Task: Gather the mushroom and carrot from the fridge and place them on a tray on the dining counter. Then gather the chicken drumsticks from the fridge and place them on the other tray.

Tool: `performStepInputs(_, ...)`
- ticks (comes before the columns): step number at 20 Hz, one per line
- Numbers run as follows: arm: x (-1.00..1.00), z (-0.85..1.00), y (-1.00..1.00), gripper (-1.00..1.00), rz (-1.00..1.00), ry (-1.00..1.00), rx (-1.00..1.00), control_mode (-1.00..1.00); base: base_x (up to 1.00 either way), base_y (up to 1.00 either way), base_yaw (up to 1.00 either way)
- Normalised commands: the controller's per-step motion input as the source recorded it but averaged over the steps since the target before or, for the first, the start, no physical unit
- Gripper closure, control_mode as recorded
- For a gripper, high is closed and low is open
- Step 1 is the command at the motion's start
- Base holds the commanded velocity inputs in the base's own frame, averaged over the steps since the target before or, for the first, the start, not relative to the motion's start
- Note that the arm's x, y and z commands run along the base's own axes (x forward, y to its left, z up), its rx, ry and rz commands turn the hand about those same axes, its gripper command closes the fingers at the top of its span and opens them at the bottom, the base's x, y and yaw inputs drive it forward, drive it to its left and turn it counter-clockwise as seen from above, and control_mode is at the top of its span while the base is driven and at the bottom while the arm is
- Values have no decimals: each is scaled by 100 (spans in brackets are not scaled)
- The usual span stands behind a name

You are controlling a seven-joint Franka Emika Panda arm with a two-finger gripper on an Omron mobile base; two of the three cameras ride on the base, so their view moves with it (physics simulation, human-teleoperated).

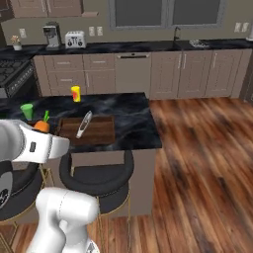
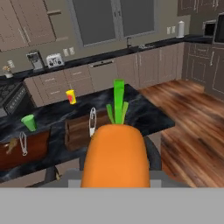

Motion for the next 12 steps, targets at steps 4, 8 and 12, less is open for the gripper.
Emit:
performStepInputs(4,0,0,0,100,0,0,0,100,65,-14,31)
performStepInputs(8,0,0,0,100,0,0,0,100,80,-22,38)
performStepInputs(12,0,0,0,100,0,0,0,100,84,-23,37)
